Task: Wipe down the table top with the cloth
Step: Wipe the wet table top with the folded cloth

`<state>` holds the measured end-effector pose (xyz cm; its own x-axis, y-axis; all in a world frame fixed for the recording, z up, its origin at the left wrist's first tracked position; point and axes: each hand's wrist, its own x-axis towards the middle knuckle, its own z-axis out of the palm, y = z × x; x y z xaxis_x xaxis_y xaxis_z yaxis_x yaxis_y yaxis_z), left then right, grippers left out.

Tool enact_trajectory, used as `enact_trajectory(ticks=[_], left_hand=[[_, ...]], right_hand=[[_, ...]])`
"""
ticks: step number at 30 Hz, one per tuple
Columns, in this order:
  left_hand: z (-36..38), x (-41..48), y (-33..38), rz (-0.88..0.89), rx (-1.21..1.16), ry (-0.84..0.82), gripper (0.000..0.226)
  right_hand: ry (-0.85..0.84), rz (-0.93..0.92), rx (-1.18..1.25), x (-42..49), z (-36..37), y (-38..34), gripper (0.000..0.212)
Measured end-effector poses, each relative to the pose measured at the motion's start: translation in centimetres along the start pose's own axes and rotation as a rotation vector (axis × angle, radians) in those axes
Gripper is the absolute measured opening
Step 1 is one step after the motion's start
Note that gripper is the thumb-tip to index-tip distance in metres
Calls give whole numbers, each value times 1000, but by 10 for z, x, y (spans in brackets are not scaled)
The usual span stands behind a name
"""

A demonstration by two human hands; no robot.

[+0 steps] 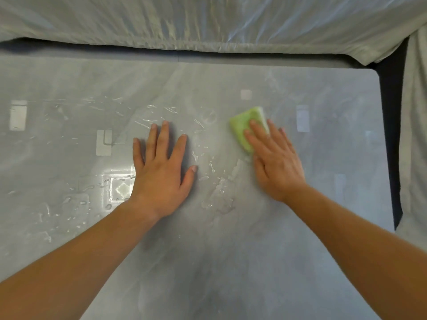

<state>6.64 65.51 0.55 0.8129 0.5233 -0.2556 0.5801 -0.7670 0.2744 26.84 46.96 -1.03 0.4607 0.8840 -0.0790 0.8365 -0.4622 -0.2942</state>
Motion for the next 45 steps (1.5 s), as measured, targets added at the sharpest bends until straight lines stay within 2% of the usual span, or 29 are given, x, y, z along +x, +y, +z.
enact_trajectory(ticks=[2,3,4,6,8,10,12,15,17,19,21,23,24,26,29,30,31,32,34,36,37,38,42,43,45], left_hand=[[2,-14,0,-7,11,-12,66],[4,-20,0,-14,19,-19,66],[5,-26,-1,-22,28,-26,65],[7,-37,-5,-38,42,-42,65],[7,-45,-9,-50,38,-43,65],[7,-52,-13,-44,30,-44,65],[7,-58,-15,-18,27,-51,65],[9,-64,-18,-9,19,-57,66],[10,-69,-18,-5,17,-57,66],[11,-76,-17,3,11,-51,65],[12,-84,-18,19,11,-48,64],[14,-92,-20,37,26,-51,64],[15,-96,-22,46,34,-56,64],[17,-102,-24,57,44,-72,64],[18,-112,-28,52,48,-76,65],[19,-116,-28,50,48,-77,65],[20,-121,-29,46,44,-78,65],[21,-125,-29,41,42,-79,66],[24,-134,-30,33,50,-81,67],[27,-144,-32,14,52,-81,67],[28,-150,-32,6,47,-82,67],[30,-155,-32,0,44,-84,67],[36,-178,-26,-34,50,-94,69],[37,-182,-24,-46,48,-88,69],[40,-191,-20,-63,50,-82,68]], right_hand=[[89,286,67,4,6,-26,59],[103,363,71,-2,12,-45,60],[94,349,58,-13,18,-65,62],[14,118,23,-47,30,-94,61],[-65,-140,-7,-72,31,-93,59],[-87,-238,-38,-67,26,-68,59],[-34,-64,-29,-50,21,-47,59],[100,378,80,-26,16,-47,60],[133,464,67,-33,25,-75,64],[92,312,23,-61,37,-104,68],[10,58,-29,-96,45,-117,64],[-46,-164,-57,-110,41,-100,60],[-62,-210,-66,-108,38,-88,60],[-39,-112,-53,-99,33,-71,60],[82,298,55,-85,31,-93,62],[106,363,67,-87,35,-110,64],[102,341,70,-95,41,-129,67],[72,239,58,-106,49,-145,68],[-32,-48,-6,-136,59,-163,65],[-103,-242,-47,-148,56,-146,62],[-90,-257,-53,-146,53,-132,61],[-57,-201,-45,-141,50,-118,60],[99,333,96,-121,39,-96,59],[114,391,94,-123,42,-108,58],[91,291,40,-143,54,-139,56]])
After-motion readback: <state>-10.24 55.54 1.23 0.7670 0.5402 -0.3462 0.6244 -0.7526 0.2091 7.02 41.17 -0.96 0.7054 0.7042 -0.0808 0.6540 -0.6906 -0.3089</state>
